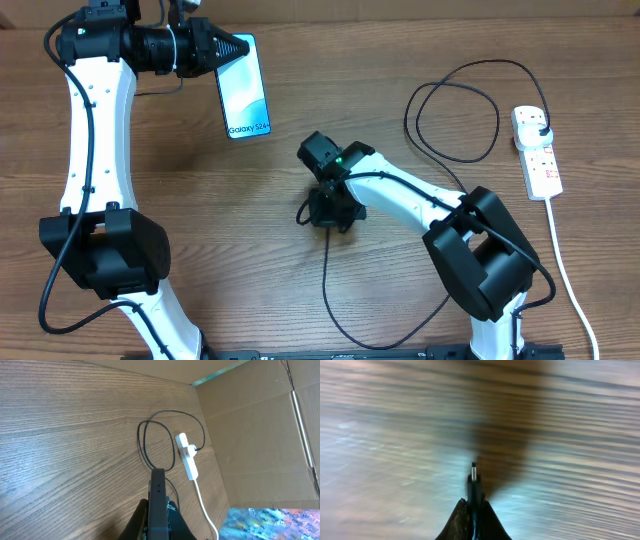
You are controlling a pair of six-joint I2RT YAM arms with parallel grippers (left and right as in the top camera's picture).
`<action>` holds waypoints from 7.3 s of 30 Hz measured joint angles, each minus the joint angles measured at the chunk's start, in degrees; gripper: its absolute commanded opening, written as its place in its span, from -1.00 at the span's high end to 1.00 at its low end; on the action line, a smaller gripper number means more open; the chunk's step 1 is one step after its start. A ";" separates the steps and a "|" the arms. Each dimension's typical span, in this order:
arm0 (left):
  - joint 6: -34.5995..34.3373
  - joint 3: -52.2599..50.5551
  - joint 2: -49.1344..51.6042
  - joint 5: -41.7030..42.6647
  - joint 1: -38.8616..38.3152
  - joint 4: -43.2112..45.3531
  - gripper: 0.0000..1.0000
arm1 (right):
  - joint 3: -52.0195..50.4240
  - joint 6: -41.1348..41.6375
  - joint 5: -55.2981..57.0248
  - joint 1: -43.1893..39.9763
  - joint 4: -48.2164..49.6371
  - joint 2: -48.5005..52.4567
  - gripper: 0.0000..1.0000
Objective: Plug charger to phone and switch on socket
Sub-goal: 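Lift the cable plug with the right gripper toward the phone's bottom edge, then align the plug with the phone's charging port using the right gripper, then push the cable plug up into the phone's bottom port with the right gripper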
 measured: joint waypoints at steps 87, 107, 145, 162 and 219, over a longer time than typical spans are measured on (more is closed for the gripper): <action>-45.59 -0.02 0.31 11.41 -3.80 50.60 0.92 | 4.87 44.63 -72.52 -21.35 106.12 0.07 0.92; -45.53 -0.02 0.31 10.29 -5.38 50.42 0.92 | 4.87 44.59 -72.28 -21.38 106.22 0.07 0.92; -45.35 -0.02 0.31 10.29 -4.94 50.40 0.92 | 4.87 41.88 -72.30 -21.44 106.66 0.07 0.92; -45.35 -0.02 0.31 10.12 -4.83 50.45 0.92 | 4.87 41.40 -72.63 -22.75 106.68 0.07 0.92; -45.33 -0.02 0.31 7.30 -6.12 48.85 0.91 | 4.87 39.71 -73.35 -22.77 106.66 0.07 0.92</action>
